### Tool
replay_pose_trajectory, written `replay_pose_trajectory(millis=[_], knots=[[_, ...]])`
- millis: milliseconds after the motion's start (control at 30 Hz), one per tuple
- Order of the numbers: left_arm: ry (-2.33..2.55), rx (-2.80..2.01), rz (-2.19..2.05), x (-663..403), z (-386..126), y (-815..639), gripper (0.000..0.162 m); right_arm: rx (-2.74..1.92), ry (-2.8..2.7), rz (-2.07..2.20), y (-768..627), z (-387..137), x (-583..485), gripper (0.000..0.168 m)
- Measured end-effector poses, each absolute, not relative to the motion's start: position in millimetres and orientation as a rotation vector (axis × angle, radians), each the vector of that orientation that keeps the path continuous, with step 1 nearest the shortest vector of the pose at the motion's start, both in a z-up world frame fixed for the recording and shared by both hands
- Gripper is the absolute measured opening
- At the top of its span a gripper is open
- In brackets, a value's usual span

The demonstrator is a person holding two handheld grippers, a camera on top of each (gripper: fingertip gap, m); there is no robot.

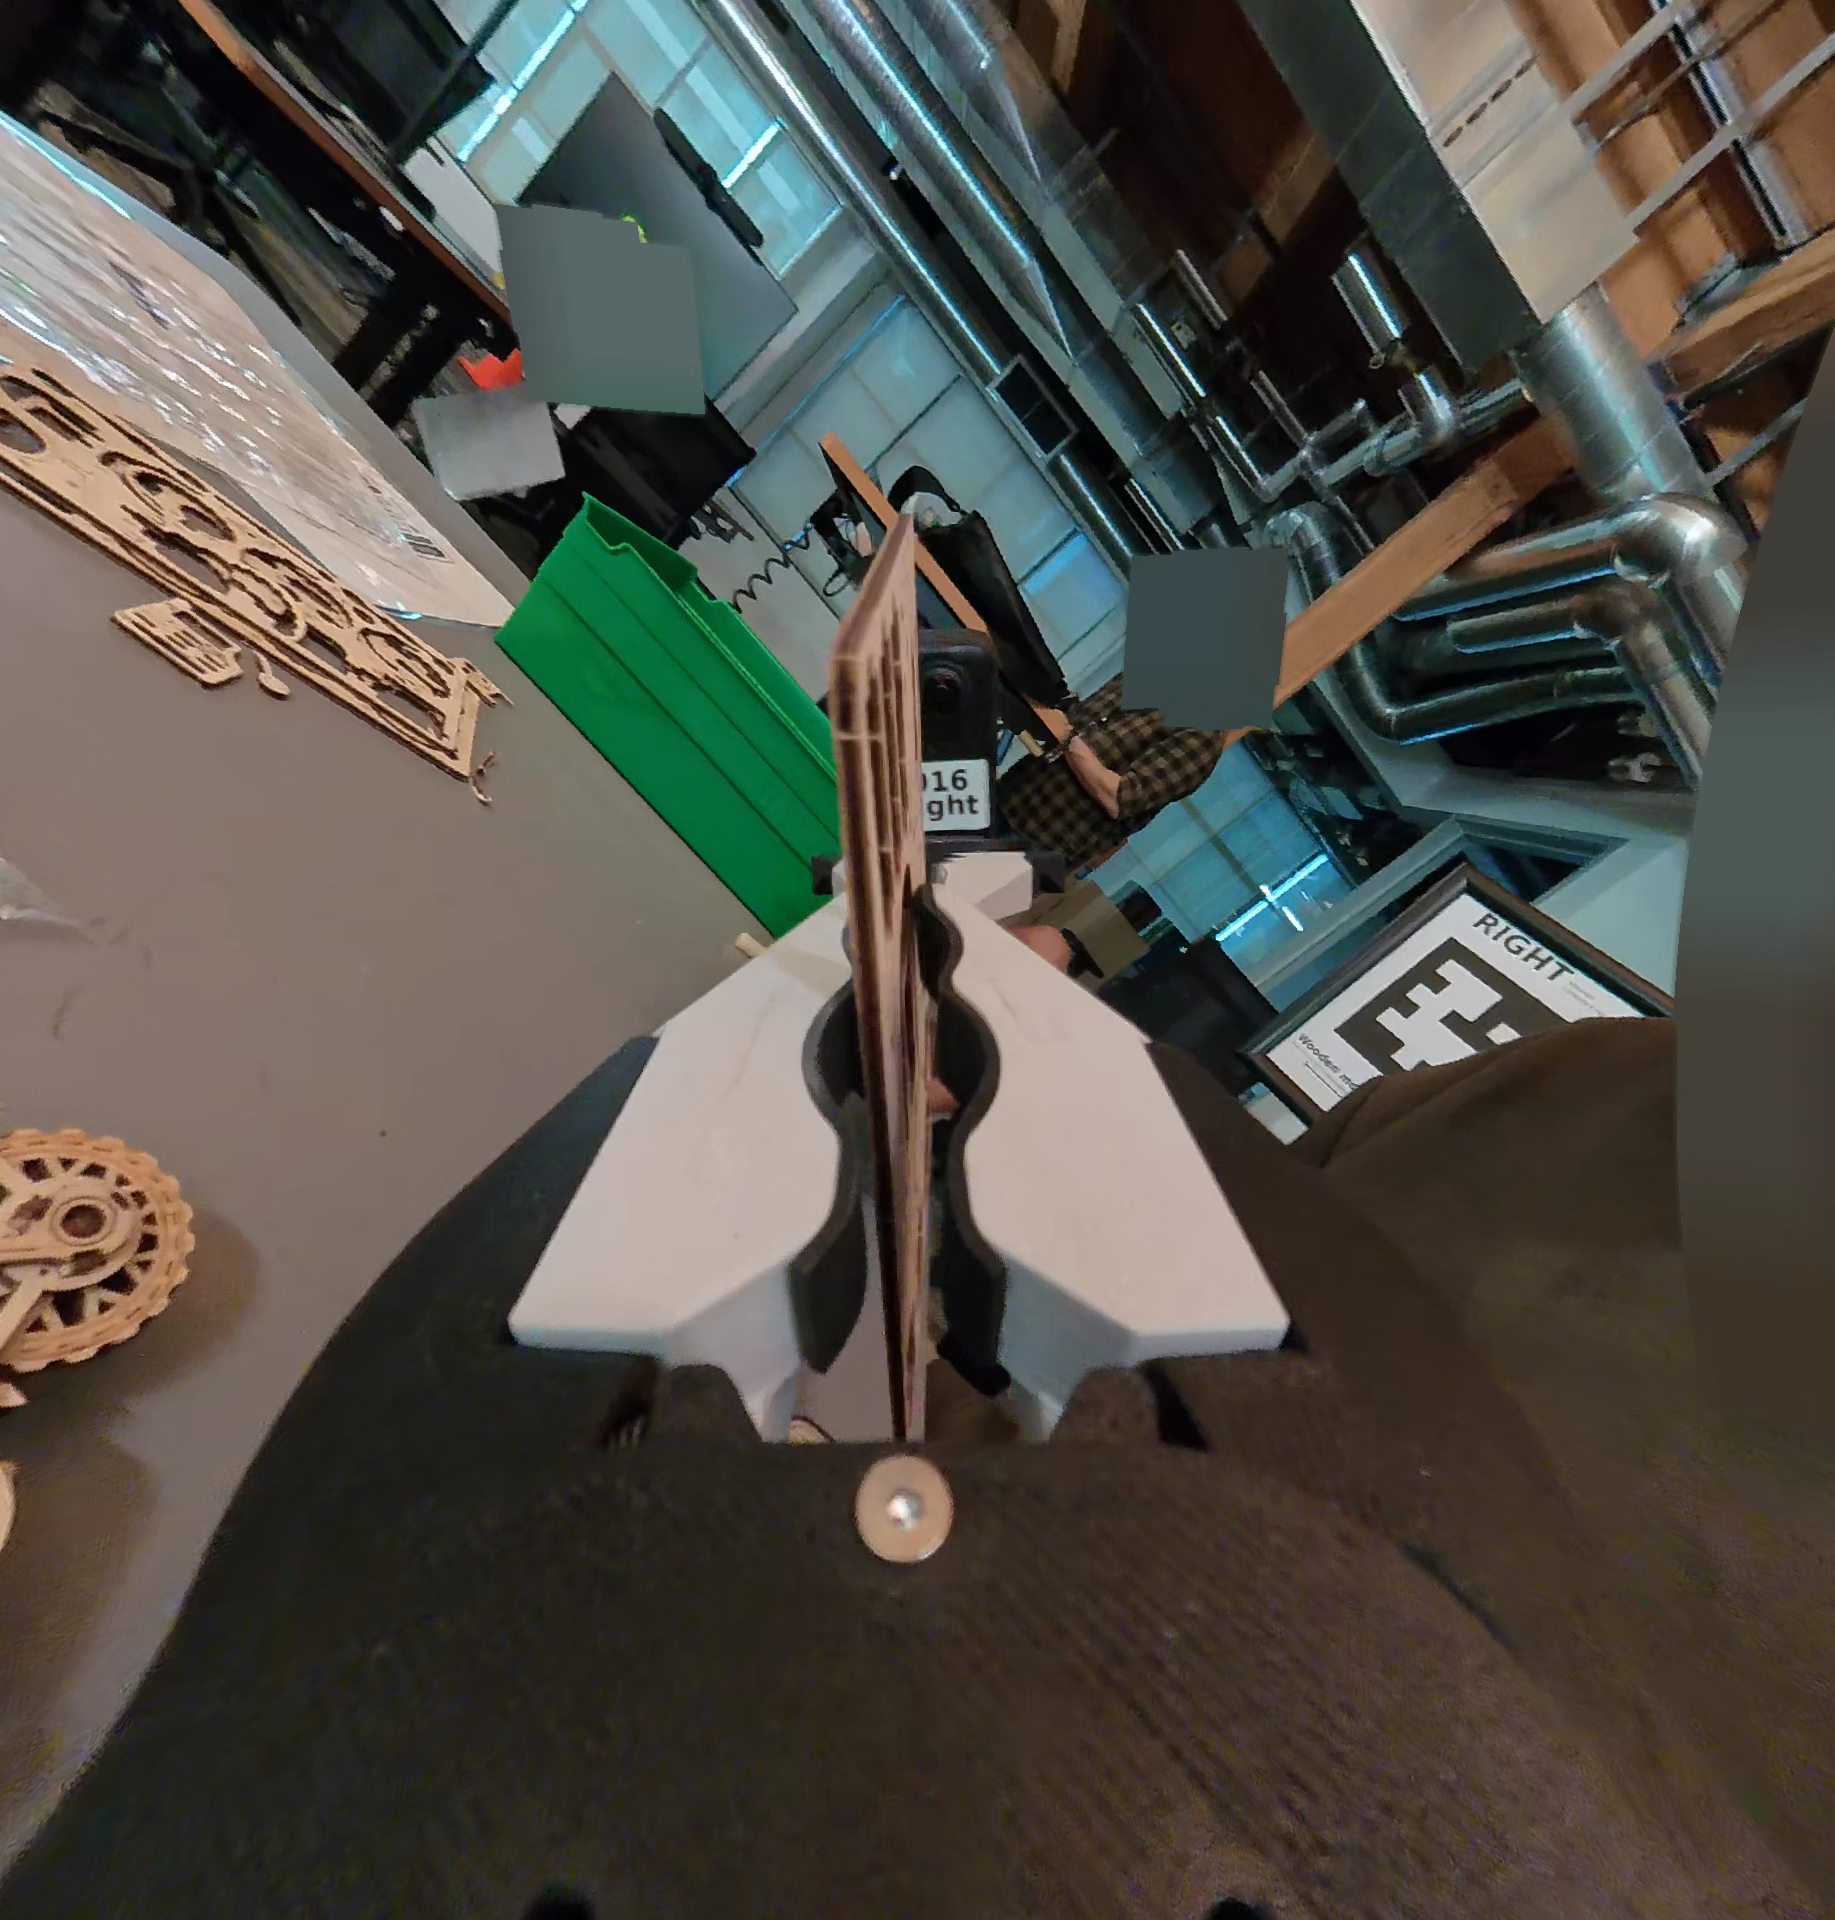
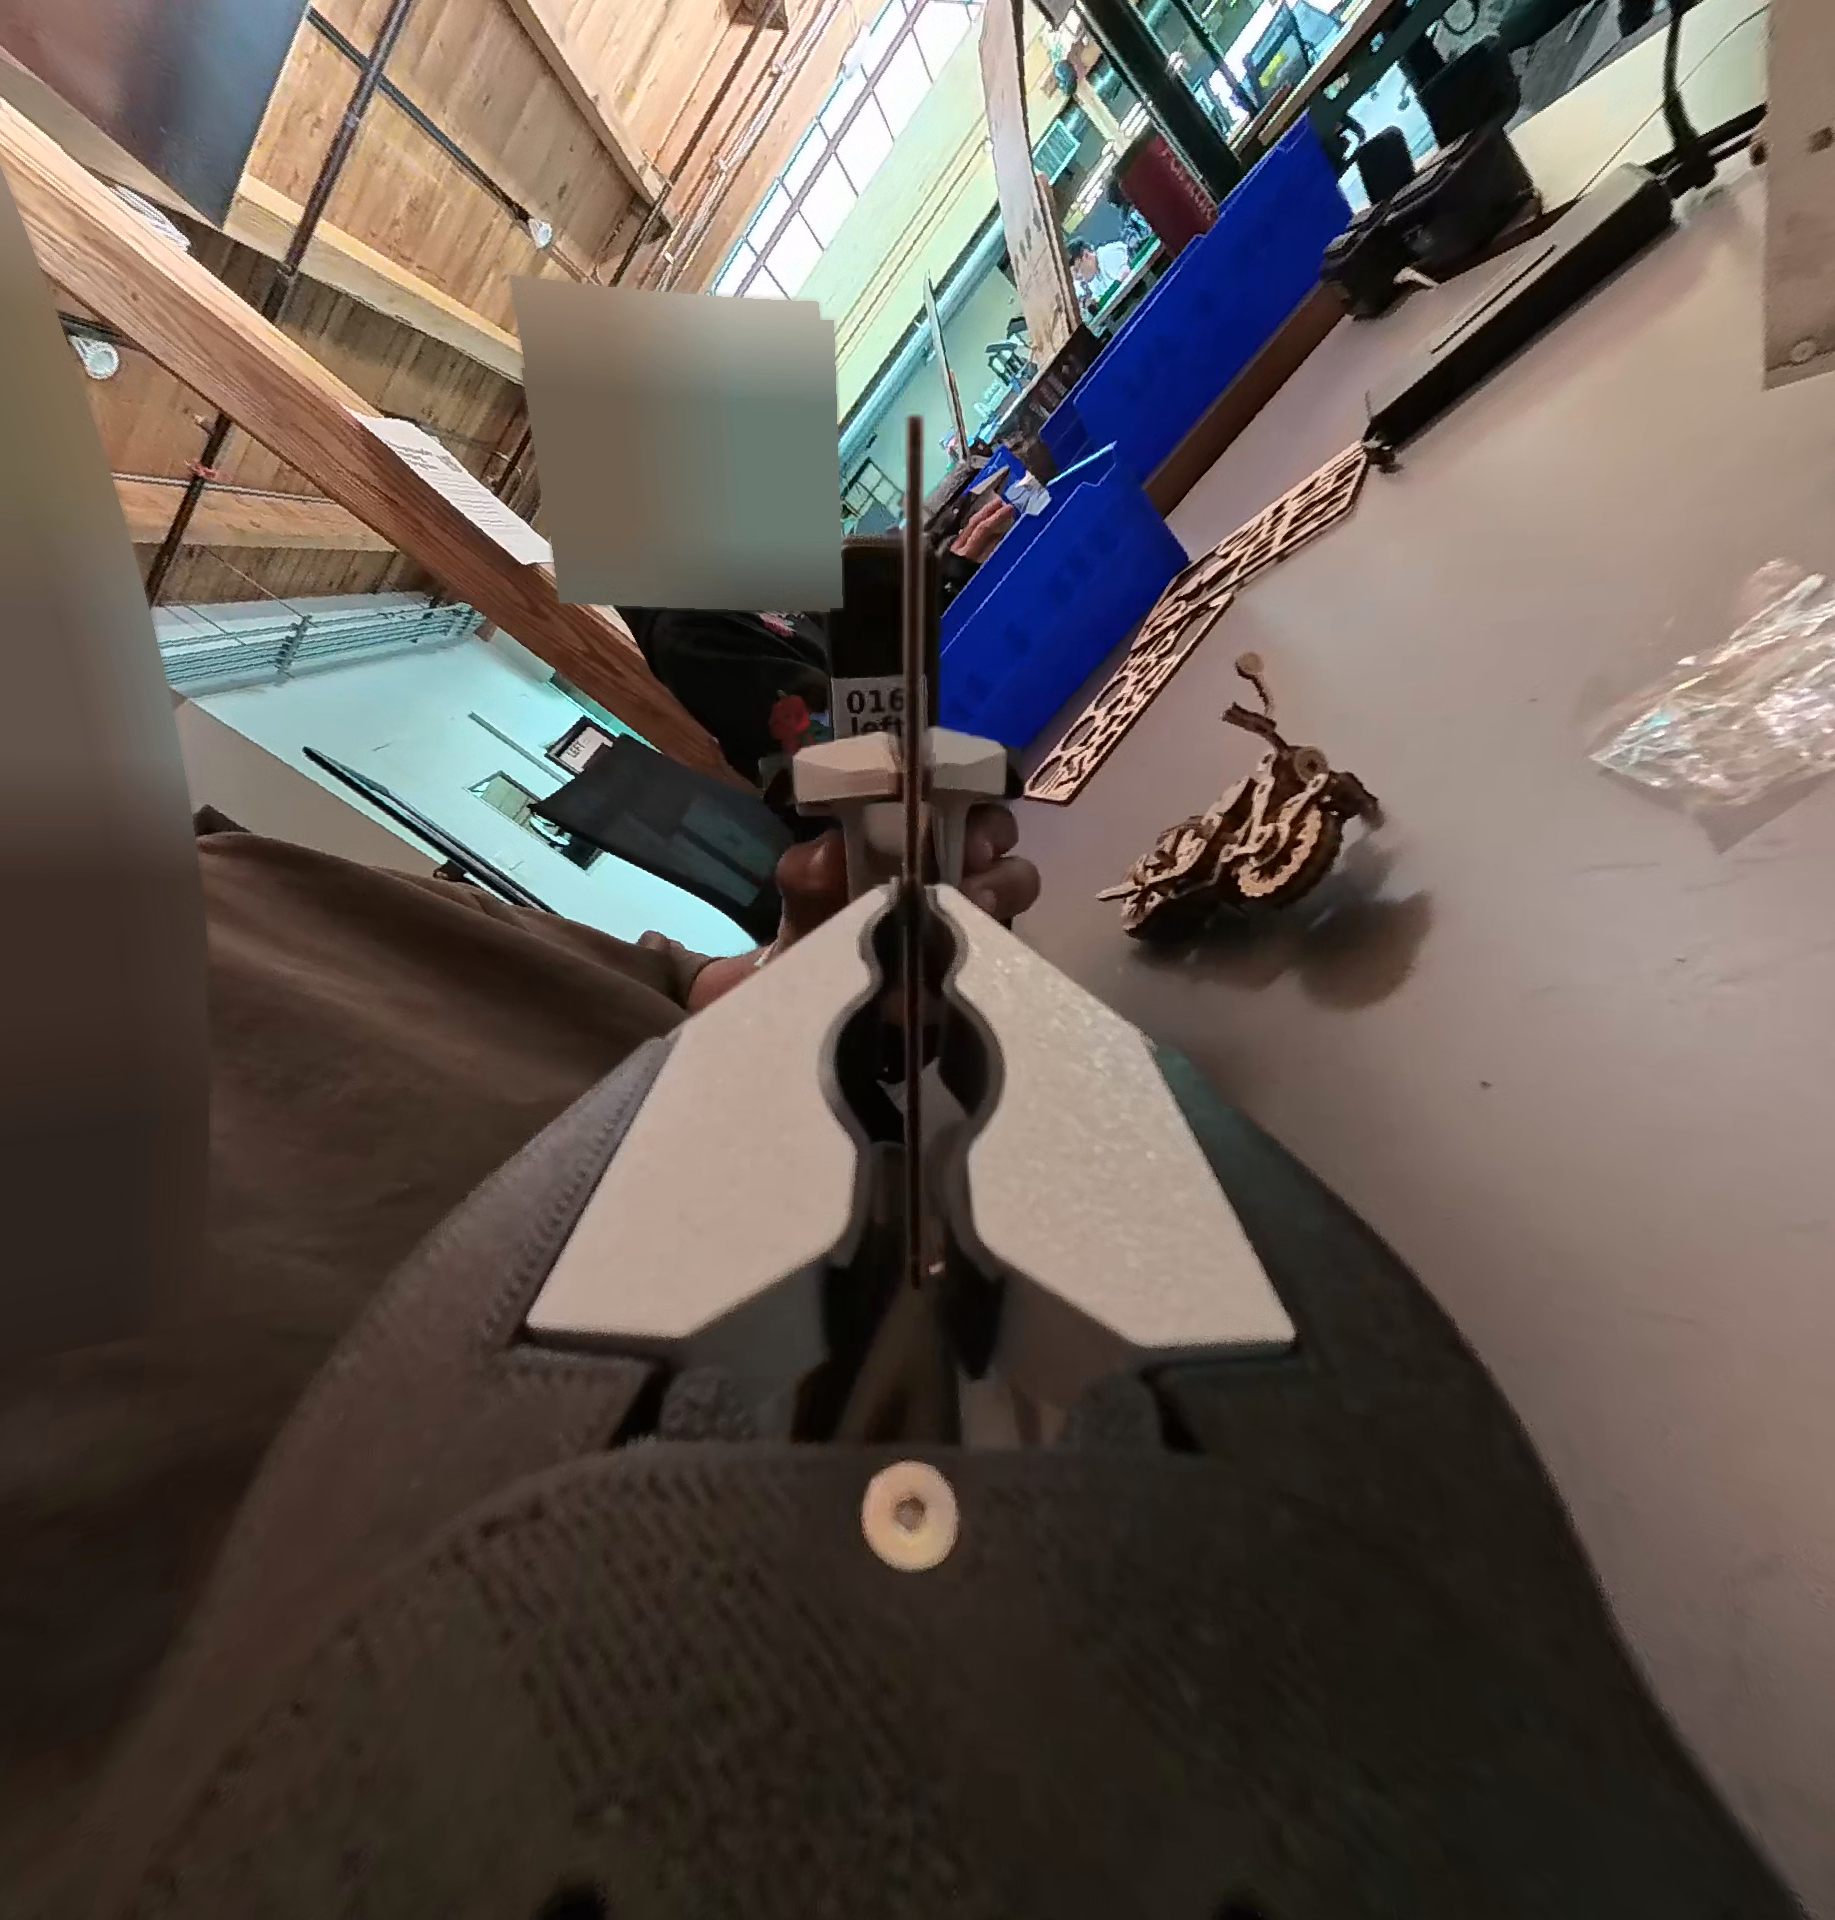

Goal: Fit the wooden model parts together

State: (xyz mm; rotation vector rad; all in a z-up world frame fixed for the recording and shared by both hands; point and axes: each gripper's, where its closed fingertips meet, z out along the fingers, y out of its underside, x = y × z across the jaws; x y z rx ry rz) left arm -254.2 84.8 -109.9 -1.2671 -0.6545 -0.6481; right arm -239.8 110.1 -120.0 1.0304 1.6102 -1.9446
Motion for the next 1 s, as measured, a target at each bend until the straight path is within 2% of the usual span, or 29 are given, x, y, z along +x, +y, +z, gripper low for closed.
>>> replay_pose_trajectory(millis=[100,233,333,467,533,800,867,1000], knots=[[-0.660,-1.278,-0.611,-257,-111,83,0.006,1.044,1.594,-1.964,110,-118,-241,0.000],[-0.620,-1.288,-0.633,-252,-107,83,0.000,1.022,1.615,-1.989,108,-118,-240,0.001],[-0.581,-1.341,-0.696,-239,-112,91,0.000,1.016,1.623,-1.997,104,-116,-240,0.025],[-0.571,-1.349,-0.761,-230,-114,98,0.000,0.999,1.705,-1.954,94,-123,-234,0.017],[-0.576,-1.381,-0.752,-229,-119,99,0.000,0.987,1.708,-1.953,92,-122,-232,0.001],[-0.588,-1.397,-0.697,-235,-124,97,0.006,1.038,1.689,-1.961,100,-121,-236,0.000],[-0.575,-1.395,-0.713,-234,-123,96,0.000,1.044,1.676,-1.948,100,-123,-237,0.000],[-0.561,-1.408,-0.717,-232,-123,96,0.000,1.034,1.698,-1.936,100,-126,-236,0.003]])
